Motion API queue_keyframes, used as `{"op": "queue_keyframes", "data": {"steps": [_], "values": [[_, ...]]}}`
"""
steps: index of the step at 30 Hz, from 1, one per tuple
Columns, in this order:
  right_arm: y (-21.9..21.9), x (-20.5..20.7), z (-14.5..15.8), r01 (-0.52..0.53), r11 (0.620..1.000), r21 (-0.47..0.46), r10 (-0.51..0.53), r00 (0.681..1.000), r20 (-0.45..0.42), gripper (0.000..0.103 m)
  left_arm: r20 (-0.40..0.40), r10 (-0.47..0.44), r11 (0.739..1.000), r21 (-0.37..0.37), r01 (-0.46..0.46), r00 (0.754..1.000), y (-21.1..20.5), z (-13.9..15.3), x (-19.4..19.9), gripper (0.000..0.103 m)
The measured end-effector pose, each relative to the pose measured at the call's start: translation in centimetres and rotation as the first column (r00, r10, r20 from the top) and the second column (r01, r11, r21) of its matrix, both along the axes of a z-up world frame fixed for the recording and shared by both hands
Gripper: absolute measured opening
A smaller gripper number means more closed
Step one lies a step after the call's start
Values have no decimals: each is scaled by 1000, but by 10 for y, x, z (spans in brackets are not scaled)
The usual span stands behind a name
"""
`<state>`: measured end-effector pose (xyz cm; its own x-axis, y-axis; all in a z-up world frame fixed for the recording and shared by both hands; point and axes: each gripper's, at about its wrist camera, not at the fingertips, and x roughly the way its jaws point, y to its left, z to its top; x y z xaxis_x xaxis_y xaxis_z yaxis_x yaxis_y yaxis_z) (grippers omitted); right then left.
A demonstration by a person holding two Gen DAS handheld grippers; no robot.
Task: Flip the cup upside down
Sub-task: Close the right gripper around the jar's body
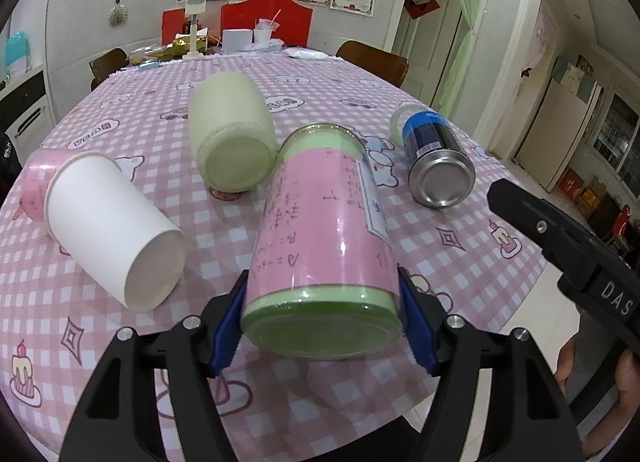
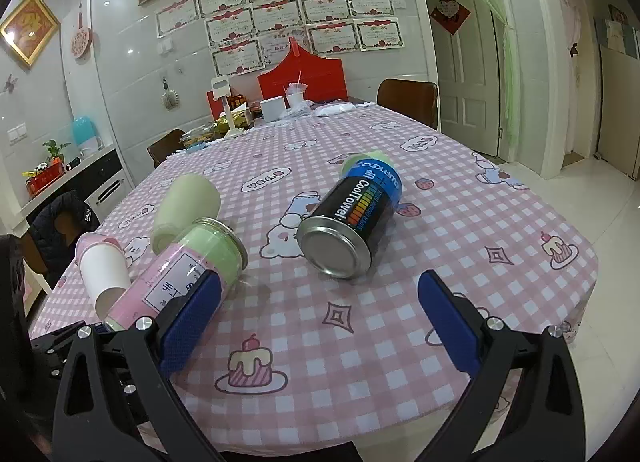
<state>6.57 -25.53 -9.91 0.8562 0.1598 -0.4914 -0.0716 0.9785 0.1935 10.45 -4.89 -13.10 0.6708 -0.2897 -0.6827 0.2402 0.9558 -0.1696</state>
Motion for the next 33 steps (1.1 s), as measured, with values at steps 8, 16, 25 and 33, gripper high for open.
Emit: {"op": "queue_keyframes", "data": {"steps": [8, 16, 25, 33], "values": [[0, 14, -3, -75, 986, 150, 88, 992, -85, 95, -7, -46, 997, -58, 46, 999, 3, 5, -2, 71], [6, 27, -13, -97, 947, 307, 157, 972, -176, 95, 56, -61, 991, -114, 67, 997, 22, 27, -20, 72], [32, 53, -5, -109, 942, 317, 188, 955, -230, 95, 92, 160, 987, -46, -156, 983, 63, 47, 3, 73], [46, 83, -17, -84, 924, 373, 217, 919, -330, 95, 73, 229, 972, -60, -225, 971, 82, 49, 26, 73]]}}
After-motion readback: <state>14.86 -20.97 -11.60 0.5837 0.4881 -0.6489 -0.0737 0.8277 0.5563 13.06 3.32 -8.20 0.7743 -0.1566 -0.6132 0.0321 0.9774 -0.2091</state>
